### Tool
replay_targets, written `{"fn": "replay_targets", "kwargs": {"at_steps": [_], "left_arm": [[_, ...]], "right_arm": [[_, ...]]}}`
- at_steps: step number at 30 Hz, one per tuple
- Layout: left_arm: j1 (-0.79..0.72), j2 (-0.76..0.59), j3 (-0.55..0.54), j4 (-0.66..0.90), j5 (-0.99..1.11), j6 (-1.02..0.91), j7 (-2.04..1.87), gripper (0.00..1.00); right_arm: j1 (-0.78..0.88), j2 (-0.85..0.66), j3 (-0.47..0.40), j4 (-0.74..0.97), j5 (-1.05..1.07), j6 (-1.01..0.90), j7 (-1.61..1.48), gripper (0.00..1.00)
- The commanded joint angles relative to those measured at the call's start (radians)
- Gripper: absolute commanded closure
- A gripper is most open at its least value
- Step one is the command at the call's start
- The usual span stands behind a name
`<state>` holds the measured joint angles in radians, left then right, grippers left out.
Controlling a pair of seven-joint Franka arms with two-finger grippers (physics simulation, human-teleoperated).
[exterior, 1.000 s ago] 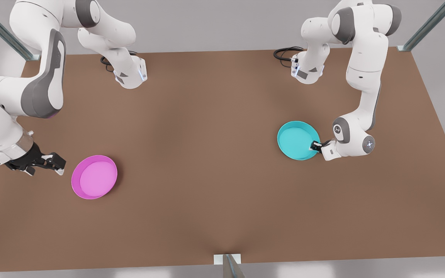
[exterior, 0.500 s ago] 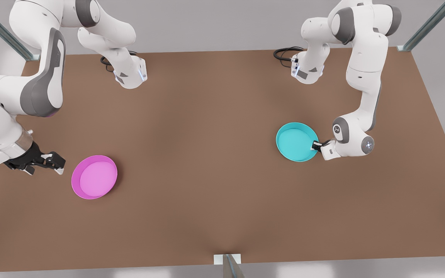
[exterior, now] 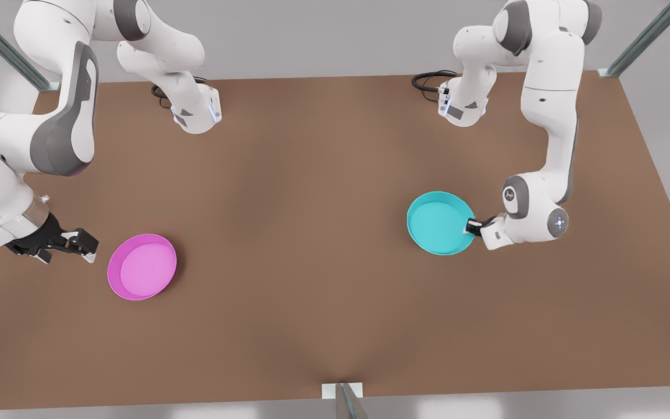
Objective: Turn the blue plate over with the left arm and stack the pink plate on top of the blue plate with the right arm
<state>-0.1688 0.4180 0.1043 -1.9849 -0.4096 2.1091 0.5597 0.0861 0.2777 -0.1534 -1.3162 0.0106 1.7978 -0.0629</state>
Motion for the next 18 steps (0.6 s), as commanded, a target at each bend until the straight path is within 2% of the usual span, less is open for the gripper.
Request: {"fn": "replay_targets", "kwargs": {"at_steps": [1,8,18], "left_arm": [[-0.005,0.001,0.0,0.006,-0.087,-0.007,0.002,0.79],[-0.155,0.016,0.002,0.179,0.146,-0.067,-0.299,0.79],[-0.455,0.047,0.002,0.359,0.618,-0.221,-0.898,0.79]], "right_arm": [[0.001,0.0,0.0,0.0,0.0,0.0,0.0,0.0],[0.0,0.0,0.0,-0.002,-0.001,-0.002,0.0,0.0],[0.001,-0.002,0.0,-0.003,-0.001,-0.005,0.0,0.0]]}}
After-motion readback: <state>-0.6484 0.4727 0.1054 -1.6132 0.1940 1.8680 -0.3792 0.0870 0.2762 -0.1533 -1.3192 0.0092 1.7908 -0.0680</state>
